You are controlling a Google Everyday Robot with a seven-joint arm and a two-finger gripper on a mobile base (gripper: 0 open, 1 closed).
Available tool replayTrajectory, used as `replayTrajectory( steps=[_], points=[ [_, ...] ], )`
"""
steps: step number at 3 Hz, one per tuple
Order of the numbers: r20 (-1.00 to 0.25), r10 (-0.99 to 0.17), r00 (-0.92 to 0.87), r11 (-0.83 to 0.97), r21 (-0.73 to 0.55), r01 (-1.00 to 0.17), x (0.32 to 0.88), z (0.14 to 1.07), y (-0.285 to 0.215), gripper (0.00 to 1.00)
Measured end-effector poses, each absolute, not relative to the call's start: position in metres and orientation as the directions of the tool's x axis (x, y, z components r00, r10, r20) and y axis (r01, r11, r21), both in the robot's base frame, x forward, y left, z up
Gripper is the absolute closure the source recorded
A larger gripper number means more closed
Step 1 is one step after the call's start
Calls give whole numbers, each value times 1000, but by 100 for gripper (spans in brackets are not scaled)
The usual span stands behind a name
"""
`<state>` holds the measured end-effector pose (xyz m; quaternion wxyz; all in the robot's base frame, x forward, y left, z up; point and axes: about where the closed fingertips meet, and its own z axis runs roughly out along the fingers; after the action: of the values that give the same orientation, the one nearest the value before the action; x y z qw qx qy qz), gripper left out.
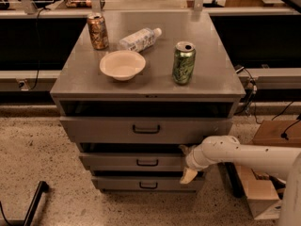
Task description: Open middle drawer
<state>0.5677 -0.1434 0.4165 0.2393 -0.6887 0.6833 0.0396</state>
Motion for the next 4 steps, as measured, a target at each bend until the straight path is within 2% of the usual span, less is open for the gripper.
replayTrajectory(
  steps=[1, 2, 4],
  points=[
    [-373, -926, 56, 46, -259, -965, 564, 409, -144, 39],
    [-370, -928, 55, 35, -233, -972, 548, 402, -145, 51],
    [-367, -928, 66, 21, -229, -973, 530, 405, -145, 47]
  ],
)
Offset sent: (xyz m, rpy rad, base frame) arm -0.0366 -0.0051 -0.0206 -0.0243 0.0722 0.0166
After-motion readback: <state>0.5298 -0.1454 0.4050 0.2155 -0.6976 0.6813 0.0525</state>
